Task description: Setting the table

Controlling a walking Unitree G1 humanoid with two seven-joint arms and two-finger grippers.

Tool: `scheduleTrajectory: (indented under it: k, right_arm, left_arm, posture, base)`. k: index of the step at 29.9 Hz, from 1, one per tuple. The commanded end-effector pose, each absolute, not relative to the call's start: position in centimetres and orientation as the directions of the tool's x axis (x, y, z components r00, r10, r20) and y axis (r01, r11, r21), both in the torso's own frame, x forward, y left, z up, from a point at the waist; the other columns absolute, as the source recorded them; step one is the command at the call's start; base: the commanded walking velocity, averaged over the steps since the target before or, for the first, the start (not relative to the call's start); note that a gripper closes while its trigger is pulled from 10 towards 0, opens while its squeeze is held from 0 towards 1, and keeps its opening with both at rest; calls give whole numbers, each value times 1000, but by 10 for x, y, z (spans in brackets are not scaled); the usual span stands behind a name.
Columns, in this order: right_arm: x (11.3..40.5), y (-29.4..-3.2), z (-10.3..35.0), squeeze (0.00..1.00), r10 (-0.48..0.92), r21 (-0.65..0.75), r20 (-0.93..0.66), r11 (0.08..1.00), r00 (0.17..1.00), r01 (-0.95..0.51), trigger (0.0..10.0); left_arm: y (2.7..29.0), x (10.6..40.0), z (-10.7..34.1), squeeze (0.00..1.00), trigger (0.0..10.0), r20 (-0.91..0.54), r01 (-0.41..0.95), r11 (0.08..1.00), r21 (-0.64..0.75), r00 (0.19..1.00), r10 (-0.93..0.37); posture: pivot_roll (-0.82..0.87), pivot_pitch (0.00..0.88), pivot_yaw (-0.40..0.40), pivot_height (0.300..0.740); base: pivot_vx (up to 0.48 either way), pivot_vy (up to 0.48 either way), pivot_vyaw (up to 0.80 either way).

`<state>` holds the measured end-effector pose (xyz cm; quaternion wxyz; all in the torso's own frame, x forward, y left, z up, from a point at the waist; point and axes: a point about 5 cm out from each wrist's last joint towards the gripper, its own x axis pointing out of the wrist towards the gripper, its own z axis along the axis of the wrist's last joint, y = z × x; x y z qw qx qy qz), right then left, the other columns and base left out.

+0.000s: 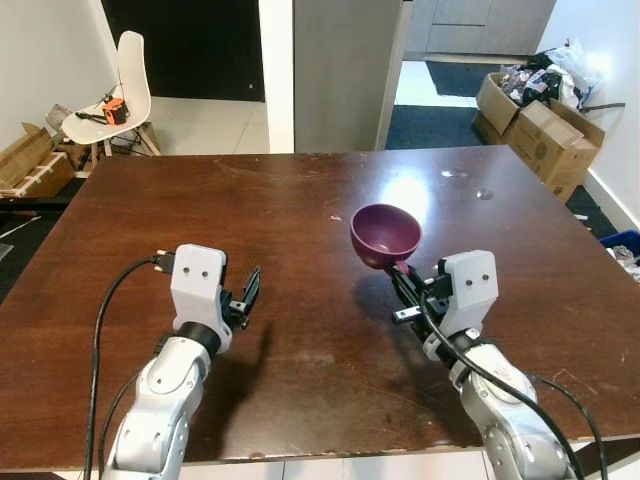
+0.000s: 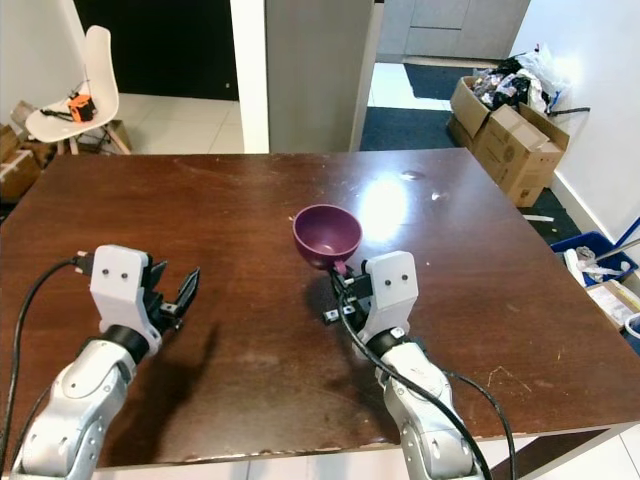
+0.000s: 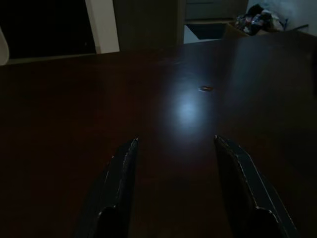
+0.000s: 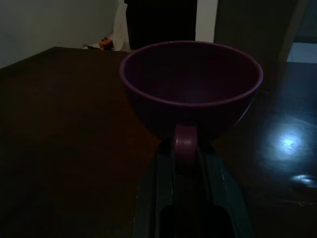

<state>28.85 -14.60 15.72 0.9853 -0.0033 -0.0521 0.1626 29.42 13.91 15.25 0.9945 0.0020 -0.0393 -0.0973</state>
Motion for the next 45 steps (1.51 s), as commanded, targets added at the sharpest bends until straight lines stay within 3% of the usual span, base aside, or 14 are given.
scheduleTrajectory:
  k: [1, 22, 45]
  right_arm:
    - [290, -145, 157, 0, 311, -25, 104, 950, 945, -310, 10000]
    - [289, -140, 152, 0, 324, -12, 79, 946, 943, -324, 10000]
    - [288, -140, 150, 0, 321, -14, 75, 947, 944, -321, 10000]
  left_arm:
    - [137, 296, 149, 0, 10000, 70, 188, 982, 10, 980, -188]
    - [121, 304, 146, 0, 10000, 71, 193, 981, -18, 979, -191]
    - [112, 307, 142, 0, 10000, 58, 223, 975, -17, 973, -222]
  posture:
    - [-131, 0, 64, 740]
    - [-125, 0, 58, 740]
    - [-129, 0, 64, 740]
  base:
    - [0, 0, 0]
    - [0, 0, -338]
    - [0, 0, -800]
